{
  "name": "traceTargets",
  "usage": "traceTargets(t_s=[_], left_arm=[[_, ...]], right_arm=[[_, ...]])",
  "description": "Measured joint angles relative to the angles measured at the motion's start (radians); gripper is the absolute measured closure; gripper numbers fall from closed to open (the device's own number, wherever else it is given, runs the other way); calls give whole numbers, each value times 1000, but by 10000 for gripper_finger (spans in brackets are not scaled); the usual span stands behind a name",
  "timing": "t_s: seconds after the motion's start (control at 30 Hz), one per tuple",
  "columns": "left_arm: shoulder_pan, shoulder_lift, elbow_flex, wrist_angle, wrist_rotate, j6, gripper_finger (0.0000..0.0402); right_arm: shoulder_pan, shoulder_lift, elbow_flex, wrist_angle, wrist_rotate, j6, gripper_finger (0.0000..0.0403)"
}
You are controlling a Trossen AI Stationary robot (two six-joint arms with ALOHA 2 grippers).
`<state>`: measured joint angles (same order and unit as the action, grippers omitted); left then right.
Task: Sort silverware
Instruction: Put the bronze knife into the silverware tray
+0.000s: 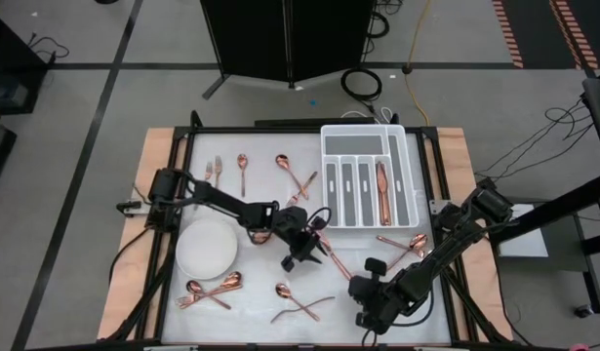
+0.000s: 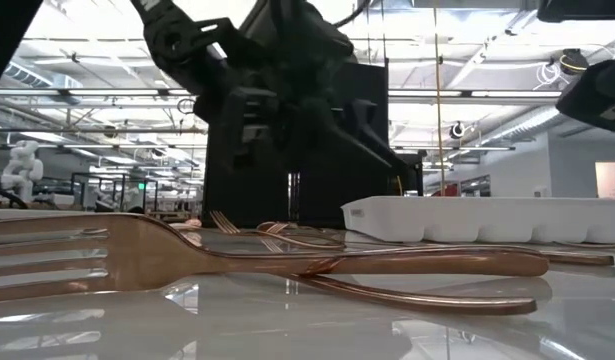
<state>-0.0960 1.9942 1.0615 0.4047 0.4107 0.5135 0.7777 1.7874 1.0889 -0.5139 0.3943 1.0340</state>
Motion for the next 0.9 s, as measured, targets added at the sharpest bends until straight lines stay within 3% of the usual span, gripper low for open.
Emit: traceTargets(t_s=[0.37, 0.9], left_arm=[[45, 5, 0, -59, 7, -64, 274], [92, 5, 0, -111, 4, -91, 274]], right_arm=[[-13, 0, 0, -116, 5, 110, 403], [-20, 0, 0, -88, 53, 107, 403]])
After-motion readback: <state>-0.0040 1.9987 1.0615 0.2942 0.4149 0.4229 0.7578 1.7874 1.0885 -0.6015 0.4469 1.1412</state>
